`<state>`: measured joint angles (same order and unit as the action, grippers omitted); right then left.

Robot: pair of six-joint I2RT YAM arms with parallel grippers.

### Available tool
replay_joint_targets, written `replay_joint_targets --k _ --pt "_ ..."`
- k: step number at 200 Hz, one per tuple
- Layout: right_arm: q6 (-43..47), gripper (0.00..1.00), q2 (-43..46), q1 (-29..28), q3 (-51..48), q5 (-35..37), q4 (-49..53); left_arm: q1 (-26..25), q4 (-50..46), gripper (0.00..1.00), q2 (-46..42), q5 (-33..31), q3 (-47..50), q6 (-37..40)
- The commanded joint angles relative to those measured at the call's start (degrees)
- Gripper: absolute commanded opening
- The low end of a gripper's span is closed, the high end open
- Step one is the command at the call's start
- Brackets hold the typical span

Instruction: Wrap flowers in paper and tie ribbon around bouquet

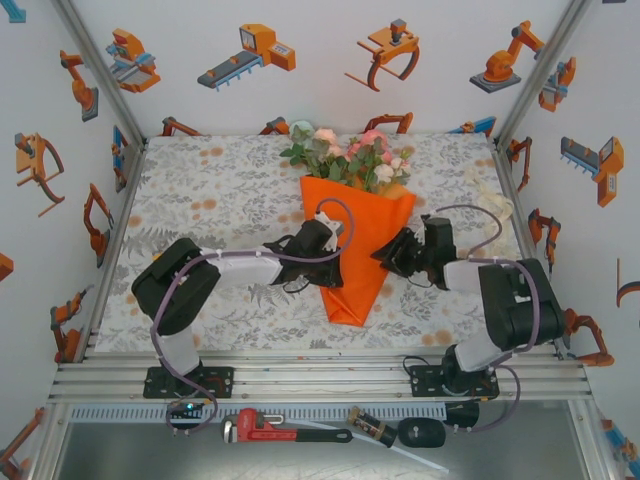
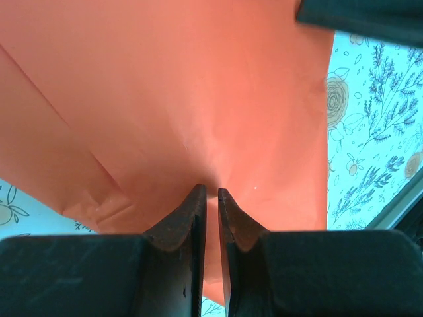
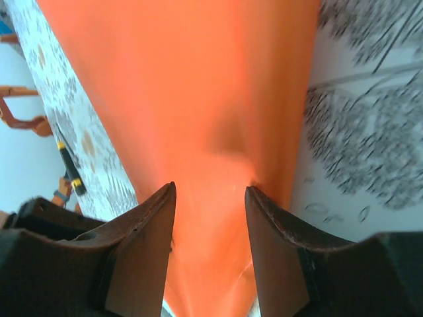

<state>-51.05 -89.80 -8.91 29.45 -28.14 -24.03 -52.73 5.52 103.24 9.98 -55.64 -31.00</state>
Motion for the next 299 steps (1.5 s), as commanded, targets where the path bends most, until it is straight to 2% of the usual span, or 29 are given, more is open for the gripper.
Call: replay_joint_targets --k 1,45,63,82,121,155,198,220,232,258,287,299 --pt "1.57 0.46 -2.13 1.97 3.19 0.81 -2.60 0.33 -1.21 0.19 -1.64 -0.32 0.97 -0.38" --pt "1.17 0.46 -2.56 6.09 7.99 -3.28 -2.48 0.28 -2.64 0.19 -3.11 0.32 0.20 -0.16" --pt "1.82 0.46 1.26 6.18 9.16 -3.85 0.02 0.08 -3.20 0.21 -4.57 0.97 -0.85 0.11" --pt "3.37 0.46 6.05 6.18 9.32 -3.10 4.17 -0.15 -4.37 0.27 -6.14 1.21 -2.19 0.71" --pt "4.48 0.46 15.19 6.18 5.06 -1.17 8.17 -1.39 -10.10 0.35 -9.81 0.14 -6.26 3.56" --pt "6.59 0.46 19.96 6.14 0.68 2.49 12.23 -3.01 -12.03 0.36 -12.04 -0.10 -8.11 6.79" --pt "7.10 0.46 18.47 6.07 -2.77 1.63 11.81 -7.53 -13.43 0.36 -9.73 1.40 -13.27 14.87" --pt "8.77 0.46 19.75 6.09 -2.38 7.96 16.03 -10.25 -14.49 0.36 -4.44 1.29 -17.63 19.52" --pt "9.96 0.46 19.53 6.09 -2.00 9.11 15.65 -11.30 -14.50 0.36 -0.98 -0.64 -19.27 20.52" --pt "9.84 0.45 14.34 6.09 -0.25 5.68 12.11 -11.50 -13.82 0.36 4.67 -4.26 -21.33 19.93" --pt "10.63 0.44 9.55 5.04 1.65 1.41 8.25 -11.48 -14.02 0.36 5.90 -7.23 -21.35 19.93" --pt "11.05 0.39 8.37 4.59 2.47 0.87 8.08 -11.35 -12.81 0.37 5.24 -7.77 -20.18 19.54"
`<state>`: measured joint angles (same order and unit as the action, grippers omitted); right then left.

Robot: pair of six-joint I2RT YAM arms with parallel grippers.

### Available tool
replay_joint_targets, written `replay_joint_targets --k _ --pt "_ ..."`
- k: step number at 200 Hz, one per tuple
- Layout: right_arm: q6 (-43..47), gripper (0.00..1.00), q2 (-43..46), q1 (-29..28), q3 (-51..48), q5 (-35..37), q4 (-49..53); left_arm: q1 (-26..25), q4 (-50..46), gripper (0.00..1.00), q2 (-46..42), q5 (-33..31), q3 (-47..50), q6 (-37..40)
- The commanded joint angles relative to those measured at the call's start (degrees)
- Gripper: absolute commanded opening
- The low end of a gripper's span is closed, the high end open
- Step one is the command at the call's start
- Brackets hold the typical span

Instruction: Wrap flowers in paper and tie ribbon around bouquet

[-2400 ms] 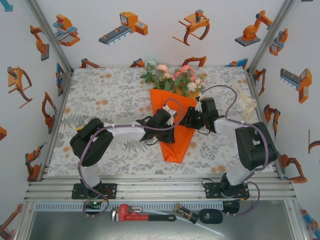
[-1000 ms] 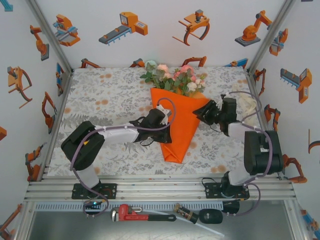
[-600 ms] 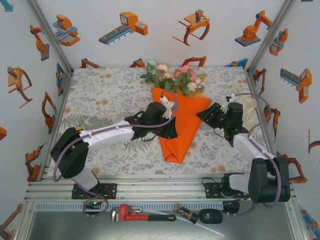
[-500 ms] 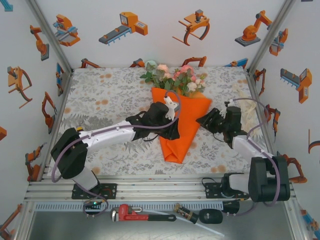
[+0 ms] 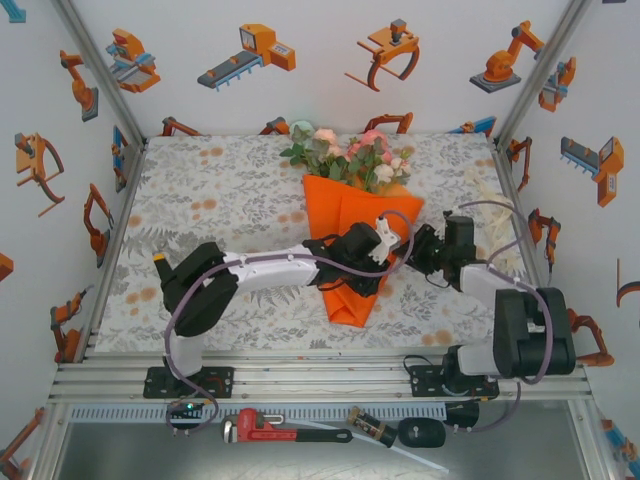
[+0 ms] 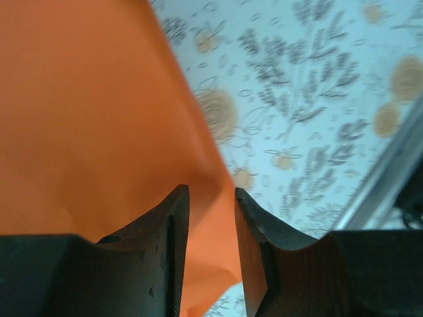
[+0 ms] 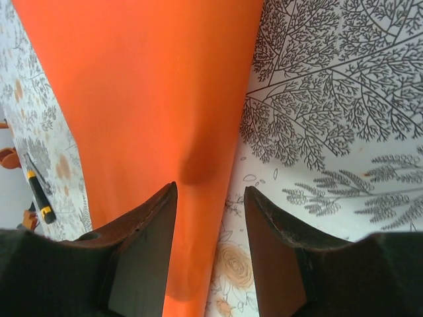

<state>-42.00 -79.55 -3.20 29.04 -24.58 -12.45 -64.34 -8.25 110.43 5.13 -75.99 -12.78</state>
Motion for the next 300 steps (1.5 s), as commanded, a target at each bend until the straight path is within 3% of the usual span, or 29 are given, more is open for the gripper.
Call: replay_joint_targets --k 1,23,50,78,114,143,196,235,252,300 --pt "2.01 0.38 -1.99 -1.16 2.92 -2.73 -3.61 0.26 0.96 0.37 -2.01 -2.93 0.28 1.27" --pt "2.23 0.28 -4.10 -2.02 4.02 -3.49 -4.39 0.69 1.70 0.37 -2.89 -4.41 1.79 -0.66" --pt "2.12 0.24 -5.95 -3.38 5.07 -4.07 -5.22 1.05 4.43 0.37 -4.98 -5.14 4.14 -2.69" --pt "2.87 0.25 -7.00 -4.58 6.24 -2.96 -3.87 1.27 6.90 0.39 -5.53 -4.21 5.27 -2.55" --pt "3.45 0.33 -8.00 -5.09 7.14 -3.69 -2.29 1.39 6.32 0.40 -3.23 -4.32 4.13 -2.41" --pt "5.46 0.36 -7.63 -6.17 8.79 -3.82 1.00 1.55 3.34 0.40 -1.25 -8.89 2.95 -3.28" --pt "5.47 0.38 -3.52 -6.19 9.74 -2.99 5.41 4.48 5.72 0.31 -2.17 -8.52 8.73 -7.92" --pt "4.47 0.38 1.75 -6.17 8.90 -1.92 8.28 5.59 8.01 0.30 -2.92 -7.03 11.92 -10.08" --pt "2.29 0.33 2.81 -6.20 7.01 -3.02 6.24 6.25 8.29 0.29 -3.18 -6.52 12.49 -10.75" --pt "-0.49 0.27 -2.73 -7.11 5.00 -6.03 0.55 6.45 9.63 0.29 -4.47 -6.25 14.15 -11.21"
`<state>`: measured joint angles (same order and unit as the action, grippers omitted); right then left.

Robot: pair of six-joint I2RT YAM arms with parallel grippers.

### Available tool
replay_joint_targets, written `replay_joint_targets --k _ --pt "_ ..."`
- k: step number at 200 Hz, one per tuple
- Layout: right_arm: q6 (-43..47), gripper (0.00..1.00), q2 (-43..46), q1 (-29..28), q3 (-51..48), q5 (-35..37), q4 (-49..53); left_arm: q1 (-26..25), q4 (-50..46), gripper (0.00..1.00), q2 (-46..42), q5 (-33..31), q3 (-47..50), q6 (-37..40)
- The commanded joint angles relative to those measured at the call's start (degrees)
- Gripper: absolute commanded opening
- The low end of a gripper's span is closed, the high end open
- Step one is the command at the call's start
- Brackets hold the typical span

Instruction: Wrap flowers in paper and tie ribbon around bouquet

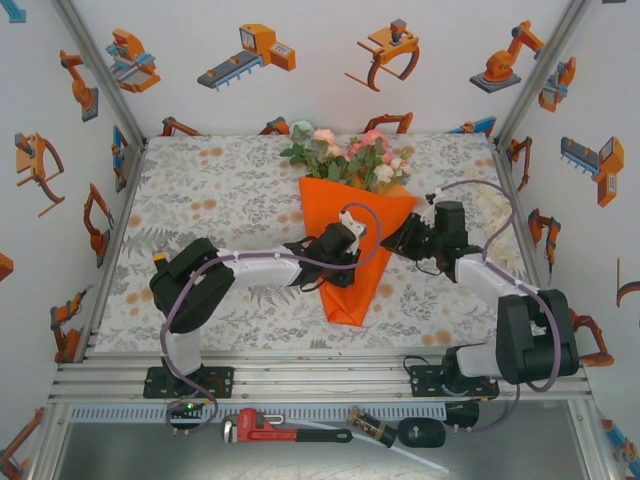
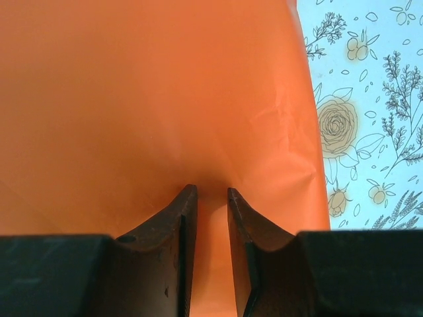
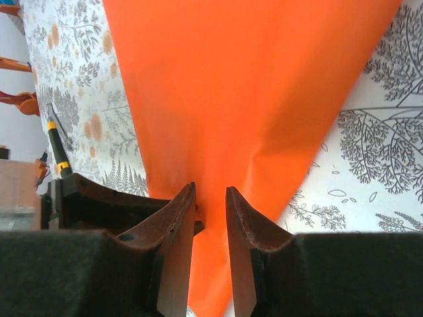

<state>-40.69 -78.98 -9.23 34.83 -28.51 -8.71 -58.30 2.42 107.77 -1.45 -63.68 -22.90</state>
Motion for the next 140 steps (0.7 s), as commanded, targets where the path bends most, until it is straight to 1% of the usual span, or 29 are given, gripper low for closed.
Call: replay_joint_targets --k 1,25,43,49,59,71,79,96,110,121,140 --pt "-1.83 0.27 -3.51 -1.06 -0.81 -2.13 -3.30 0.45 -0.98 0.29 -1.87 0.36 1.92 -1.05" --pt "-2.72 0.27 -7.56 -1.31 -0.58 -2.46 -7.25 0.43 1.44 0.29 -4.15 0.60 3.63 -1.06" --pt "-2.93 0.26 -9.71 -1.66 0.46 -3.09 -8.30 0.47 3.80 0.36 -7.87 0.59 5.64 -1.76" --pt "-2.83 0.26 -10.13 -1.75 0.75 -3.21 -8.25 0.62 4.18 0.38 -9.47 -0.20 6.33 -2.19" --pt "-2.65 0.26 -10.60 -1.88 0.94 -3.22 -8.25 1.18 3.91 0.42 -12.15 -3.33 7.16 -3.34" --pt "-2.49 0.26 -10.92 -1.92 0.85 -2.81 -8.34 2.75 1.72 0.48 -14.70 -8.61 7.51 -5.03" --pt "-2.47 0.26 -11.15 -1.92 0.78 -2.60 -8.41 4.62 -0.02 0.49 -15.61 -11.59 7.28 -6.15" --pt "-2.39 0.27 -11.76 -1.86 0.84 -2.78 -8.77 10.06 -1.05 0.50 -16.36 -13.25 7.56 -8.60" --pt "-2.47 0.27 -12.06 -2.01 1.02 -2.99 -8.95 14.95 -0.88 0.51 -15.26 -12.16 7.74 -12.25" --pt "-2.56 0.27 -12.16 -2.15 1.20 -3.21 -8.98 18.23 1.62 0.55 -13.86 -8.02 7.95 -13.72" --pt "-2.38 0.27 -12.16 -2.61 1.46 -3.30 -8.99 20.82 5.72 0.63 -10.71 -3.67 7.82 -15.32"
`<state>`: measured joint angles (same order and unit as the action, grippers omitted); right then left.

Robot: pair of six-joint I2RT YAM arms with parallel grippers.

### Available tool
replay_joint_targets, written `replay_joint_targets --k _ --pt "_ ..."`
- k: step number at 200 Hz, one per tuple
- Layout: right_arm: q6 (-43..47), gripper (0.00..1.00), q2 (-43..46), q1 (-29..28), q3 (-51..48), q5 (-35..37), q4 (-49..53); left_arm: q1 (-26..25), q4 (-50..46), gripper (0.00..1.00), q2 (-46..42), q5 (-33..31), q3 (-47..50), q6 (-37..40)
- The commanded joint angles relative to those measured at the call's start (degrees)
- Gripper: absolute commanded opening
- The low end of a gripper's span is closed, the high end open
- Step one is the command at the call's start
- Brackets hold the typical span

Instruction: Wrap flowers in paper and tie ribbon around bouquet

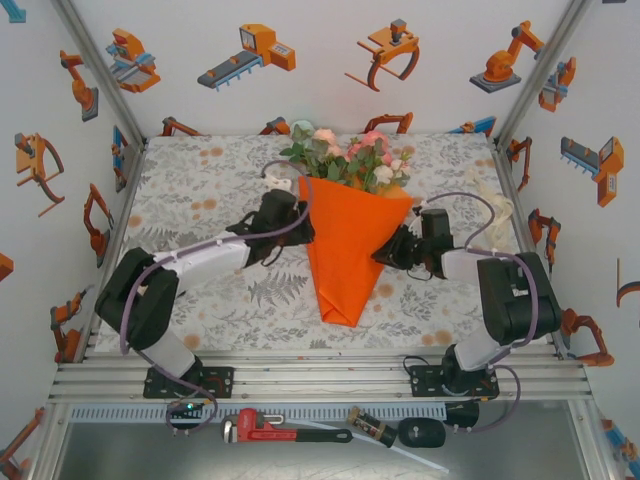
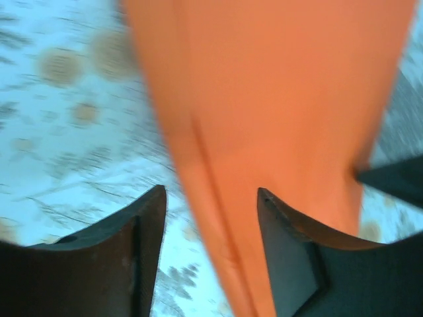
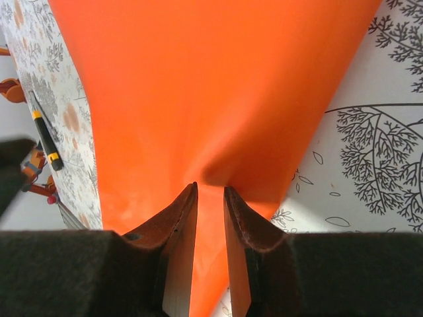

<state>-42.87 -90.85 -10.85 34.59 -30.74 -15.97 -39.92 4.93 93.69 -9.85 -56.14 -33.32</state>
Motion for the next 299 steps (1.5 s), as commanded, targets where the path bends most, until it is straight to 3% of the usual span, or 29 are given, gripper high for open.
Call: replay_joint_targets --k 1,47,73,115,145,164,173,193,233,299 --pt "-0.19 0.27 -0.29 -1.00 1.71 -1.07 -1.72 2.50 3.36 0.63 3.53 4.96 0.21 -4.90" --pt "0.92 0.27 -2.04 -2.08 3.98 -2.04 -0.52 2.82 8.30 0.67 9.39 11.58 -1.35 -6.18" --pt "1.74 0.27 -3.04 -3.15 4.79 -2.04 0.32 2.83 8.81 0.67 7.87 10.00 0.35 -6.28" --pt "1.83 0.27 -5.83 -5.46 6.42 -2.47 0.18 2.25 4.71 0.67 -1.71 5.72 3.67 -2.44" --pt "1.72 0.27 -5.82 -5.78 7.41 -2.26 0.62 -3.29 -0.61 0.67 -6.79 5.74 3.43 3.60" --pt "2.00 0.27 -5.61 -5.79 7.86 -2.03 1.32 -7.80 -2.70 0.67 -5.72 14.82 0.84 8.87" --pt "2.09 0.27 -5.73 -5.85 8.11 -1.96 1.63 -9.54 -3.70 0.65 -3.98 20.99 -1.13 10.35" --pt "2.00 0.27 -5.74 -5.87 8.13 -1.78 1.77 -14.28 -3.78 0.59 -1.58 25.68 -2.66 13.21" --pt "1.32 0.27 -3.73 -5.90 7.95 -1.52 2.20 -17.25 -11.20 0.47 3.73 22.87 -2.65 16.01" --pt "-0.81 0.31 10.34 -5.86 2.43 2.31 9.77 -17.87 -7.50 0.40 3.97 22.47 4.20 9.37"
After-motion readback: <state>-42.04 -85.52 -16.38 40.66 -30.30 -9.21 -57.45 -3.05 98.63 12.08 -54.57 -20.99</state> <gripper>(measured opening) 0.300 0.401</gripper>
